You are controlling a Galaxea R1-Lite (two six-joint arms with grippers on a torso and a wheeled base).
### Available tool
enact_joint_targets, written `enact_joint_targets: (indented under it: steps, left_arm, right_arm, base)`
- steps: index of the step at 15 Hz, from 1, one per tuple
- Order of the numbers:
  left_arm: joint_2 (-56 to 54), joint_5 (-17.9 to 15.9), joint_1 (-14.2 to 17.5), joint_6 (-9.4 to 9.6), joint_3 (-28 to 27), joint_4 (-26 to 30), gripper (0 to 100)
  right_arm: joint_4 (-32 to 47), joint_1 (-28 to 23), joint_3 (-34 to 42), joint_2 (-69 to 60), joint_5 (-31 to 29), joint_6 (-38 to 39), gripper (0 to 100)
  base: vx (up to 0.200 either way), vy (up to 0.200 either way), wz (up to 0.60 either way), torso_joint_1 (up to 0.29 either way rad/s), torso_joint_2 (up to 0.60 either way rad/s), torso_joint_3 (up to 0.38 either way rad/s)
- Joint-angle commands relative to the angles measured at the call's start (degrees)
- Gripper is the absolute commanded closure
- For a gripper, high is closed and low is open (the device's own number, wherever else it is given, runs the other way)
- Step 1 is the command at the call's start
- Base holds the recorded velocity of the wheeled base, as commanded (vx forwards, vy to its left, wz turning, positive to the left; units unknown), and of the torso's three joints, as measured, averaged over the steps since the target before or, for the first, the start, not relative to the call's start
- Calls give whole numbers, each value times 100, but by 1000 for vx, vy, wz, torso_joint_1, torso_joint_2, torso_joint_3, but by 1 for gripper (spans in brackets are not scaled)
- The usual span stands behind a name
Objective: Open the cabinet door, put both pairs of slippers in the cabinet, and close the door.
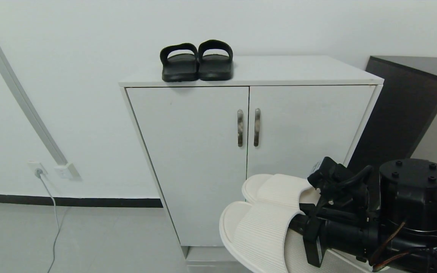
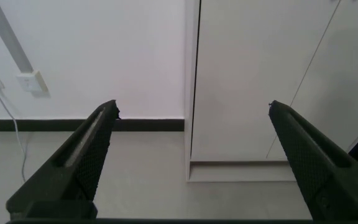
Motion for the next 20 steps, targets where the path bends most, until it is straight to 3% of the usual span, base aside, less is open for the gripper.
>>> enact_joint_targets:
  steps: [1, 7, 16, 17, 20]
  left_arm:
    - [7, 2, 0, -1, 1, 2, 0]
    - [7, -68, 0, 17, -8, 11, 0]
    - [25, -33, 0, 8, -17, 11, 0]
    - [104, -16, 0, 43, -25, 11, 0]
    - [271, -16, 0, 448, -61, 2, 0]
  right_arm:
    - [-2, 3, 9, -3, 4, -4, 100]
    - [-2, -6, 62, 5, 4, 5, 100]
    - [-2, -6, 141, -21, 4, -4, 100]
    - [-2, -6, 133, -21, 4, -4, 100]
    - [-2, -15, 176, -38, 4, -4, 100]
  base:
    - [0, 0, 0, -71, 442, 369]
    - [0, 0, 0, -18, 372, 350]
    - [0, 0, 0, 0, 18, 17]
    - [0, 0, 0, 0, 0, 0]
    - [0, 0, 0, 0, 0, 0]
